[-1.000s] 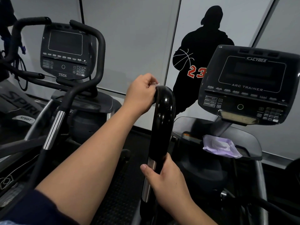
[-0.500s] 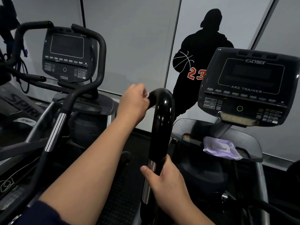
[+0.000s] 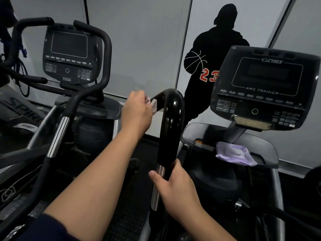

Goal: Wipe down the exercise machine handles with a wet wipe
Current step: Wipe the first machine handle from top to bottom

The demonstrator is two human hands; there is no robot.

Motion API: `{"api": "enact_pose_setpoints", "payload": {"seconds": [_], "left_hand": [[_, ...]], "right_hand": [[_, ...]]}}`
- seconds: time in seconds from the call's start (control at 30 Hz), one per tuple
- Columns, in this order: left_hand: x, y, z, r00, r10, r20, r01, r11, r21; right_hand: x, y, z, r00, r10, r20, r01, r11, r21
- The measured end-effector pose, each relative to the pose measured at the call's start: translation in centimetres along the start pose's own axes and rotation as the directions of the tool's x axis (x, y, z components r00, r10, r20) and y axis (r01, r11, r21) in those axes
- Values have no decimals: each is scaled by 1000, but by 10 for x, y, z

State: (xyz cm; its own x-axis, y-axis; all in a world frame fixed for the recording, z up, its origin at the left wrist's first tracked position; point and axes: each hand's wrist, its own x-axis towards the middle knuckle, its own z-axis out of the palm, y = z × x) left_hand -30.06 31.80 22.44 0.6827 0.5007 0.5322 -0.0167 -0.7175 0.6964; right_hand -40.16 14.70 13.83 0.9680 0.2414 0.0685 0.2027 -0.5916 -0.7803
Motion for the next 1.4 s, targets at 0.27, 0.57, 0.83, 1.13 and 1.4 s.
{"api": "enact_pose_setpoints", "payload": {"seconds": [0.27,0.57,0.83,1.13,1.4], "left_hand": [[10,38,-2,994,106,32,-104,992,-71],[14,-3,-12,985,-170,40,170,985,-4],[28,9,-12,989,-62,133,53,996,66],[39,28,-9,985,38,171,-18,993,-113],[23,-14,-20,986,-110,124,103,993,62]], "right_hand": [[-1,-3,2,999,26,-33,-26,1000,3],[-3,-3,1,999,29,-26,-29,1000,8],[-3,-4,1,999,32,-13,-32,999,-1],[-2,-6,1,999,38,-25,-38,999,3],[-6,-9,1,999,37,-37,-36,999,9]]}}
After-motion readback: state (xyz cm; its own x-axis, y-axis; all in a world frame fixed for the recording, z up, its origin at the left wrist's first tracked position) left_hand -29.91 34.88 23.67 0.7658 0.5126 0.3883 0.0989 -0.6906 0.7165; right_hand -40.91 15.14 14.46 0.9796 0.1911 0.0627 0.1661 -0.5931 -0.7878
